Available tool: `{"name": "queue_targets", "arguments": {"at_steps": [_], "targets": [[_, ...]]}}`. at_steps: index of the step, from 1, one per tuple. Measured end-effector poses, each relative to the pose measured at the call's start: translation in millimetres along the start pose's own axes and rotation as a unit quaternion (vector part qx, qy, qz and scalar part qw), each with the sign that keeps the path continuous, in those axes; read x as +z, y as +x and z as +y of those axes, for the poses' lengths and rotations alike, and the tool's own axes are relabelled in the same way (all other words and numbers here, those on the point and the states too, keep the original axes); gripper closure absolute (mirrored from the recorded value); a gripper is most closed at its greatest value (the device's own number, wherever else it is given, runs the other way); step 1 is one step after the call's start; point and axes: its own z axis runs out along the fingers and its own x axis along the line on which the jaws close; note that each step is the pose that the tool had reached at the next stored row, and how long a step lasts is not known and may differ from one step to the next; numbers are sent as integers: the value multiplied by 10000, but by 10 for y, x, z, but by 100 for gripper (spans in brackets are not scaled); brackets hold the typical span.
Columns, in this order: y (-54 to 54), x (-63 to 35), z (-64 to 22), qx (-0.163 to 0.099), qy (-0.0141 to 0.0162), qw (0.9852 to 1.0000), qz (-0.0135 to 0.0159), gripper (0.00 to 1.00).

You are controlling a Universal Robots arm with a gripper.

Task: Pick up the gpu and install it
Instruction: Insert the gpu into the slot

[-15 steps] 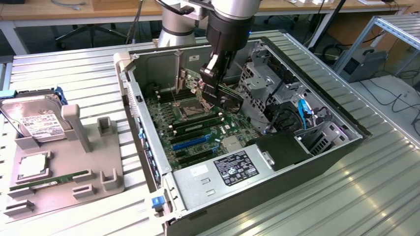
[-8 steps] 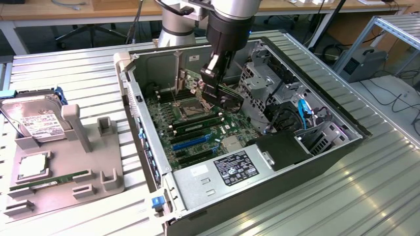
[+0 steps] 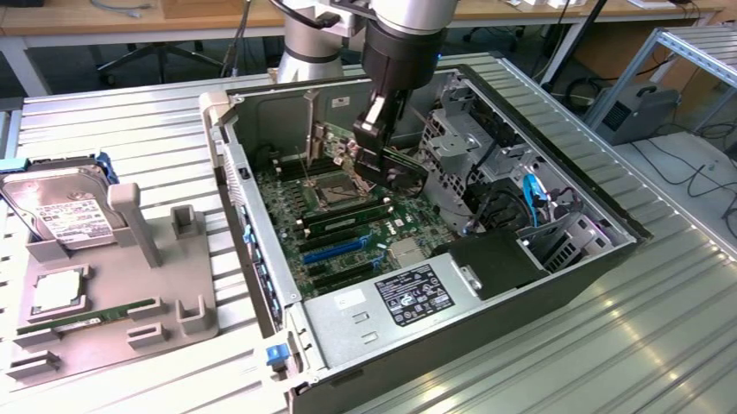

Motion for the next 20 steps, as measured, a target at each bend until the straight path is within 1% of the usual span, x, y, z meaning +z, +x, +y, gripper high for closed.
{"name": "queue_targets", "arguments": {"at_steps": [9, 20], "targets": [[0, 0, 0, -148, -4, 9999, 3, 73], [0, 2, 0, -349, -10, 9994, 8, 73]]}}
